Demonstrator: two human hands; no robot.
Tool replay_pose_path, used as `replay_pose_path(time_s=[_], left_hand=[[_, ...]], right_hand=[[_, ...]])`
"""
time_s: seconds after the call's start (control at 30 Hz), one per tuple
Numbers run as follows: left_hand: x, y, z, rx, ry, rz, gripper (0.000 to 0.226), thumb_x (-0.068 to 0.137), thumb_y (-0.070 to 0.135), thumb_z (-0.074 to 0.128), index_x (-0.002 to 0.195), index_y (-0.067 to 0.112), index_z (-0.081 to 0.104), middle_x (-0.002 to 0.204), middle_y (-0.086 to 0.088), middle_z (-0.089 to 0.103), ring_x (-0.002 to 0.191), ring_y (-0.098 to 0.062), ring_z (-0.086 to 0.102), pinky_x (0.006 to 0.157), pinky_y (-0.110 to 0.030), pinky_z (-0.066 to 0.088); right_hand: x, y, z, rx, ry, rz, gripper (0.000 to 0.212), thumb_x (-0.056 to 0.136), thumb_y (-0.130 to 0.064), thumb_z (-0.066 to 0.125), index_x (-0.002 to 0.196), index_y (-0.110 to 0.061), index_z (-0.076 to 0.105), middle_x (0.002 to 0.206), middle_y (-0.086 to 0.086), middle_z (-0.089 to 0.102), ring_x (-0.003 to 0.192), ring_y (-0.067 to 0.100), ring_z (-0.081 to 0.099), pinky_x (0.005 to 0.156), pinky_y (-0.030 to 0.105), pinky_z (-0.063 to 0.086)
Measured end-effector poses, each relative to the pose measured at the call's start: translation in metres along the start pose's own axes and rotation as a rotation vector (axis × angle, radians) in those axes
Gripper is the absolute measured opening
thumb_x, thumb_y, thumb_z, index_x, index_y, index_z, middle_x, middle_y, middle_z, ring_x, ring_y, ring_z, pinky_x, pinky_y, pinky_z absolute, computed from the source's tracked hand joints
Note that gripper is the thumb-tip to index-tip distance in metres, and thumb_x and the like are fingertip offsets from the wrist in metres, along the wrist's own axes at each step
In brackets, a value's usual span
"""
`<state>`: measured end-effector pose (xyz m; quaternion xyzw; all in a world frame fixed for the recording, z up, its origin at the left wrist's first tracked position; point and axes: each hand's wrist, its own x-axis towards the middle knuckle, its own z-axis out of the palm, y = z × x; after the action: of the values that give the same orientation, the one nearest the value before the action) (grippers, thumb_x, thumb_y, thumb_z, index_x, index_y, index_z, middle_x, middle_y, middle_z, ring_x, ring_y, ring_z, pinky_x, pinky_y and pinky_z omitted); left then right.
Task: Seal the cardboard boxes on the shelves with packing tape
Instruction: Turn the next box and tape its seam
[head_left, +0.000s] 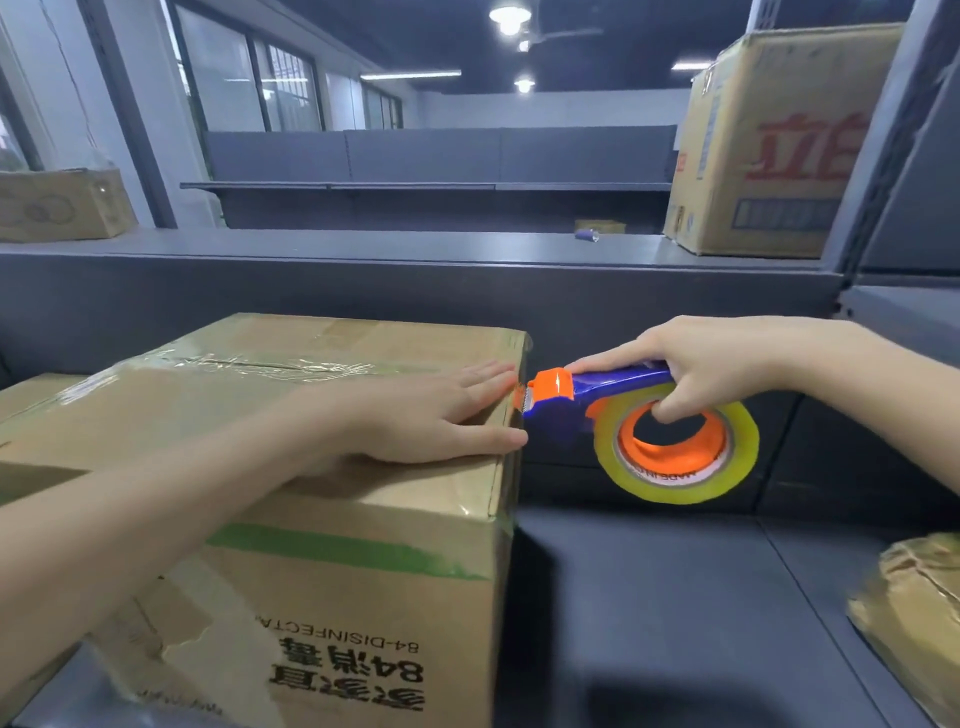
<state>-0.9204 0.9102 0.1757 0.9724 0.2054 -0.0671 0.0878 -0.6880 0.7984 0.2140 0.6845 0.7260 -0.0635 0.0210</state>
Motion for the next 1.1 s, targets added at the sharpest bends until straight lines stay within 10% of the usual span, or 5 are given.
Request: replay_pose_path(time_s=[0.43, 0.67, 1.1], left_hand=[[-0.001, 0.0, 0.002, 0.039, 0.015, 0.028, 0.09, 0.071, 0.076, 0.015, 0.148, 0.035, -0.004, 0.15, 0.028, -0.013, 0.124, 0.021, -0.009, 0.101, -0.007, -0.004], [-0.009, 0.009, 0.005, -0.03, 0.082, -0.001, 0.072, 0.087, 0.06, 0.03, 0.148, 0.034, 0.001, 0.155, 0.018, -0.005, 0.14, 0.001, 0.002, 0.114, -0.024, 0.005], [-0.001, 0.003, 0.003, 0.051, 0.017, 0.034, 0.088, 0.075, 0.072, 0.018, 0.149, 0.029, -0.005, 0.154, 0.018, -0.013, 0.137, 0.007, -0.008, 0.109, -0.015, -0.001]], right_hand=[[-0.048, 0.02, 0.001, 0.007, 0.049, 0.097, 0.082, 0.077, -0.023, 0.06, 0.113, -0.083, 0.018, 0.09, 0.008, 0.065, 0.068, 0.019, 0.056, 0.063, 0.032, 0.048], [-0.007, -0.012, 0.019, -0.079, -0.103, 0.05, 0.071, 0.08, -0.022, 0.06, 0.129, -0.064, 0.031, 0.06, -0.037, 0.052, 0.055, -0.012, 0.048, 0.042, 0.006, 0.035], [0.034, -0.041, -0.01, -0.42, -0.114, -0.04, 0.071, 0.079, -0.016, 0.068, 0.137, -0.046, 0.04, 0.068, -0.022, 0.041, 0.055, 0.005, 0.043, 0.037, 0.001, 0.031]])
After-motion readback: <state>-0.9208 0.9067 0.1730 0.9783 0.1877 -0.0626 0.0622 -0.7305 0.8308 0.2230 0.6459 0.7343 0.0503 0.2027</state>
